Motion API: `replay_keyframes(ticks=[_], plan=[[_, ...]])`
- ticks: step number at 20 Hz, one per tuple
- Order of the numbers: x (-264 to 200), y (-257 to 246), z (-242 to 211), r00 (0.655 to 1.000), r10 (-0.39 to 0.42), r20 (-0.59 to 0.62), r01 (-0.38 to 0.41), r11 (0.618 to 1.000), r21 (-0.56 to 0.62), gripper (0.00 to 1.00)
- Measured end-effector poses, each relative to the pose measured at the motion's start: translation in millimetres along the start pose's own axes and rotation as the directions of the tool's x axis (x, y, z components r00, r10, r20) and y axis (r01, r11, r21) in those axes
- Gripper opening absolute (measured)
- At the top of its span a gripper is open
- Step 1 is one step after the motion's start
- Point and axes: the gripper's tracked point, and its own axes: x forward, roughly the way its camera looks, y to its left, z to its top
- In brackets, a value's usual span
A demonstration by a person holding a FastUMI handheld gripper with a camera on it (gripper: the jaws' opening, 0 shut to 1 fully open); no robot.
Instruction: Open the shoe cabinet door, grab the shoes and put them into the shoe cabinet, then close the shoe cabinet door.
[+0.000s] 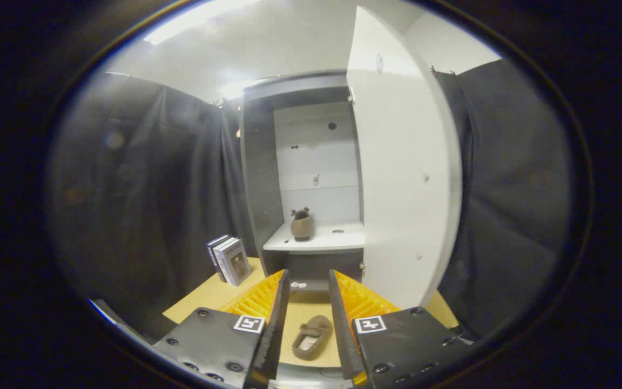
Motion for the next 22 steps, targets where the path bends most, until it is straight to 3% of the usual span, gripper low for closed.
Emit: replay_keyframes(ticks=[3, 8, 15, 22], plan=[[31.8, 35.2, -42.1, 0.996, -0.012, -0.084, 0.017, 0.998, 0.056, 0.43], [77.9, 64.7, -110.9, 0.976, -0.124, -0.18, 0.142, 0.985, 0.095, 0.43], [137.9, 56.3, -205.6, 0.923, -0.198, -0.331, 0.237, 0.968, 0.083, 0.43], [178.4, 18.8, -332.9, 0.814, -0.26, -0.52, 0.312, 0.95, 0.013, 0.44]])
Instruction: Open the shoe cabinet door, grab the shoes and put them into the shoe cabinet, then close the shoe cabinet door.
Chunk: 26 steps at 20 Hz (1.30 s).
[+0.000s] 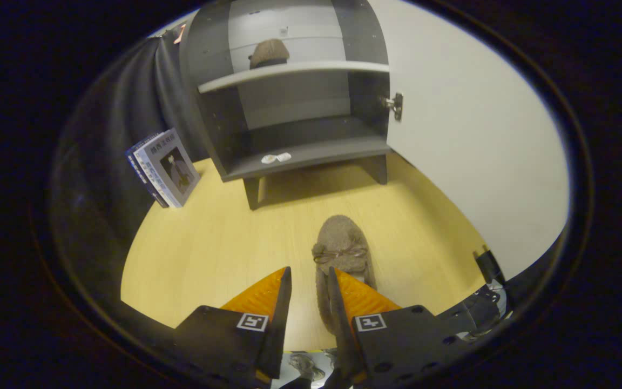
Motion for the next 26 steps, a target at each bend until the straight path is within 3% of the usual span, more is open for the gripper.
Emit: replay_keyframes(ticks=[6, 12, 16, 18, 20, 26], plan=[[48.5, -5.8, -43.0, 0.995, -0.039, -0.095, 0.033, 0.998, -0.062, 0.44], [56.8, -5.4, -54.4, 0.99, -0.062, -0.129, 0.046, 0.991, -0.122, 0.44], [56.8, -8.7, -55.8, 0.987, -0.075, -0.144, 0.059, 0.992, -0.113, 0.16], [56.9, -9.0, -56.2, 0.987, -0.074, -0.145, 0.059, 0.992, -0.112, 0.19], [55.6, -9.4, -53.9, 0.988, -0.075, -0.138, 0.062, 0.993, -0.097, 0.04], [53.9, -10.2, -54.7, 0.987, -0.076, -0.139, 0.057, 0.989, -0.137, 0.04]])
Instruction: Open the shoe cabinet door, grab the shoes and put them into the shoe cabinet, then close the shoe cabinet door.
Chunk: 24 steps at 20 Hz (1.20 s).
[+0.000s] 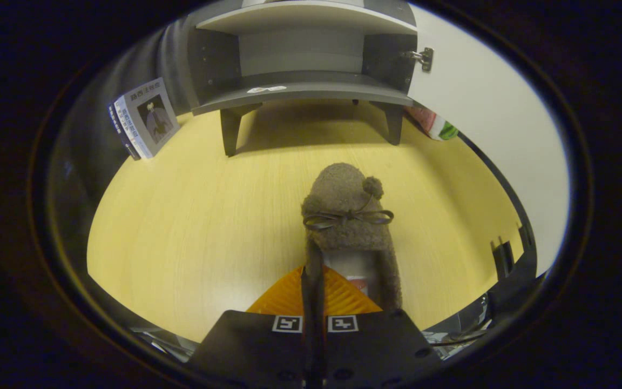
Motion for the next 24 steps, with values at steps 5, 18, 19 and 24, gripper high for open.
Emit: replay_keyframes(ticks=[5, 18, 19, 24], plan=[[-11.8, -5.4, 13.2, 1.0, 0.011, 0.027, -0.011, 1.0, 0.002, 0.03], [-166.4, -32.8, 199.1, 0.96, 0.107, 0.258, -0.094, 0.994, -0.062, 0.03], [-179.4, -32.9, 221.3, 0.951, 0.113, 0.289, -0.094, 0.993, -0.076, 0.03], [-205.6, -34.1, 319.9, 0.909, 0.076, 0.41, -0.053, 0.996, -0.068, 0.02]])
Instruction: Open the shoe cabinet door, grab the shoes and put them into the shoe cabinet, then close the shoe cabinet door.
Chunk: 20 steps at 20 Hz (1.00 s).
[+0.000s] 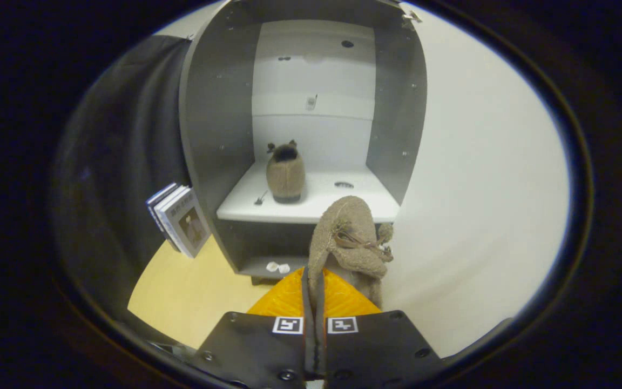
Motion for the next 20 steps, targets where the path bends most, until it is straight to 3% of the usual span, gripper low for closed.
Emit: replay_keyframes(ticks=[6, 9, 14, 20], plan=[[72.4, -19.0, 101.2, 0.99, -0.124, 0.069, 0.123, 0.992, 0.013, 0.03], [115.7, -28.8, 128.8, 0.985, -0.16, 0.066, 0.16, 0.987, 0.0, 0.02], [183.7, -41.2, 124.6, 0.985, -0.172, -0.014, 0.172, 0.985, 0.012, 0.02], [225.6, -22.5, 114.0, 0.992, -0.113, -0.063, 0.11, 0.993, -0.041, 0.03]])
